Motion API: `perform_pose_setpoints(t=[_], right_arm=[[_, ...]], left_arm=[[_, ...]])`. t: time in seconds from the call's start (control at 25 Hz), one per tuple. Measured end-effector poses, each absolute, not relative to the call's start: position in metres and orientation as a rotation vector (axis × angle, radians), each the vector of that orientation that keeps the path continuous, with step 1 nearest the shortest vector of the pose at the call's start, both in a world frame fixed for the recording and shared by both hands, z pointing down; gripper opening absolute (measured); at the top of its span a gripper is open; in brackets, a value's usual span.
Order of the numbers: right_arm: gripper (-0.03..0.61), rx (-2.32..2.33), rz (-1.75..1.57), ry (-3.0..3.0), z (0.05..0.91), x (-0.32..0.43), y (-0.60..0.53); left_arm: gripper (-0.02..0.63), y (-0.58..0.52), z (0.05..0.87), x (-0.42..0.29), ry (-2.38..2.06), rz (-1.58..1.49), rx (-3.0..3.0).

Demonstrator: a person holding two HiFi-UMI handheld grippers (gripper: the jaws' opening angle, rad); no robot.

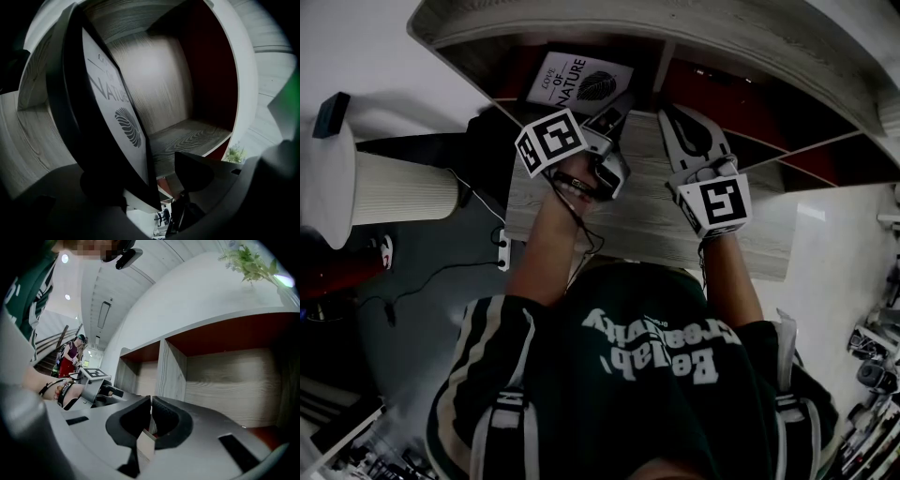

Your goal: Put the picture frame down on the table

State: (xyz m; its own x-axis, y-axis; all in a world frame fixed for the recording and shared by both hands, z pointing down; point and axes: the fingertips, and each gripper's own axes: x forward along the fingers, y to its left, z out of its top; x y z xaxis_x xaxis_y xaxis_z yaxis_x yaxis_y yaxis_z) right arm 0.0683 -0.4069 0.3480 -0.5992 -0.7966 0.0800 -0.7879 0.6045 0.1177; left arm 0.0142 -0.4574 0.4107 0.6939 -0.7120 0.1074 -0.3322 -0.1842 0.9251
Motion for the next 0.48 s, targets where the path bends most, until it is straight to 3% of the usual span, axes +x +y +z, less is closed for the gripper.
perform_pose_setpoints(t=[0.48], right_arm=[[0.037, 1.338, -0.105, -2.71, 0.345, 0.072, -0.407]], left_arm=[[0.348, -0.447, 0.408, 0.009, -0.863, -0.403, 1.824]])
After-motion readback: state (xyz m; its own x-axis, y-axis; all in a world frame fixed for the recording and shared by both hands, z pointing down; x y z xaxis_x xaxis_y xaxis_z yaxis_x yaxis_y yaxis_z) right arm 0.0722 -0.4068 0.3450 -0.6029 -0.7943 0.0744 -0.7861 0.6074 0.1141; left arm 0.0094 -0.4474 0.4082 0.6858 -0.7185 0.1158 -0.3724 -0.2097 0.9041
